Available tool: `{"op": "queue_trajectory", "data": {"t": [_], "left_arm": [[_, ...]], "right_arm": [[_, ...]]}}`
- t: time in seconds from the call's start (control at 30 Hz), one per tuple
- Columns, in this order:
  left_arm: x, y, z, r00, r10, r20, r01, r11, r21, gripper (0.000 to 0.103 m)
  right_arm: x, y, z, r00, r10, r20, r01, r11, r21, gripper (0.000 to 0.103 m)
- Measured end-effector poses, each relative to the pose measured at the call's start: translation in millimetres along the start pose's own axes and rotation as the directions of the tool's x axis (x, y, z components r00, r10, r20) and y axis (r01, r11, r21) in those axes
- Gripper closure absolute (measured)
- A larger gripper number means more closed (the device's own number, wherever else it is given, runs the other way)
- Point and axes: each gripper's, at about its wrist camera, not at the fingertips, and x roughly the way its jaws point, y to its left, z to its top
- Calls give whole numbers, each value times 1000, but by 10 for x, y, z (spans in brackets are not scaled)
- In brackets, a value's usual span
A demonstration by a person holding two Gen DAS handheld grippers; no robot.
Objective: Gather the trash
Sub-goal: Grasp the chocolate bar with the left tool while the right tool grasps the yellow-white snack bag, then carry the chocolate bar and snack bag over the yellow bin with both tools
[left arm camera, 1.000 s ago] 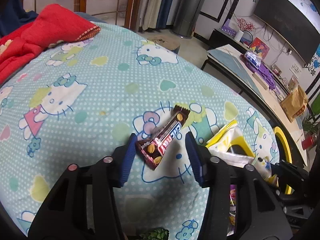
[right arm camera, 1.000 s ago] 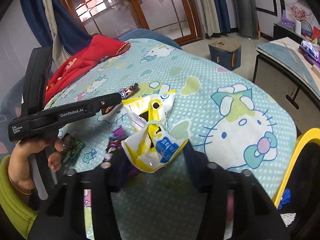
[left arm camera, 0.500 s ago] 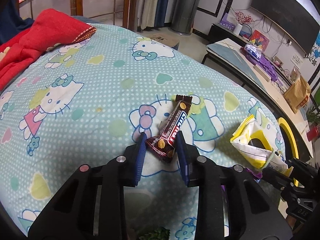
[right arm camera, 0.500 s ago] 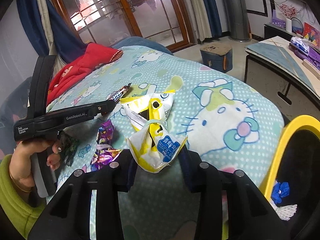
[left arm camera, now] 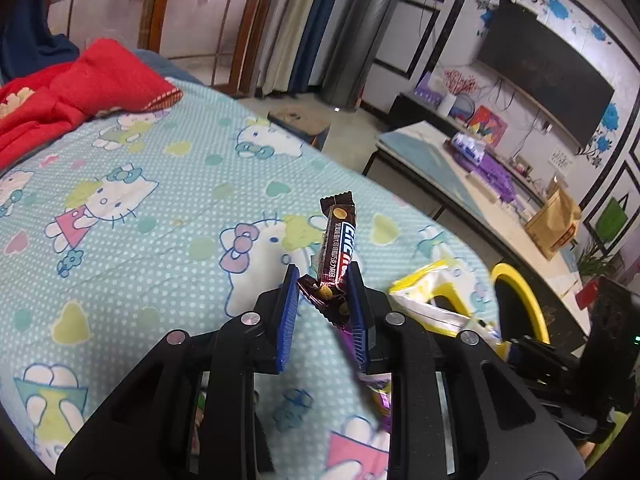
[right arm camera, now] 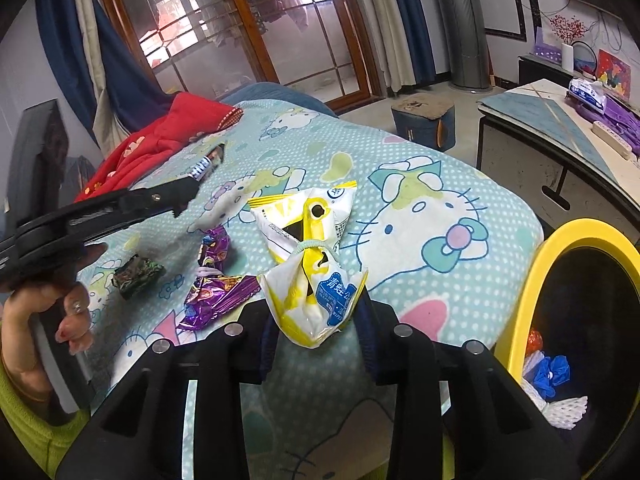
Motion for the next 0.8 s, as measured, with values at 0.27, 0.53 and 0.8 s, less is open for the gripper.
{"op": "queue_trajectory", "data": {"t": [0.27,0.53,0.8], "left_arm": [[-217,-192,-62,999,-21,36,19,999,33,85],[-343,-364,-94,997,-46,58,43,997,63,85],[-403,-549,-109,995,-82,64,76,993,93,85]], "right_arm": [[-175,-29,62,999,-1,43,1,1000,3,71],[-357,-102,139,997,-21,76,21,1000,5,71],[-549,-198,187,994,-46,103,44,999,17,71]]}}
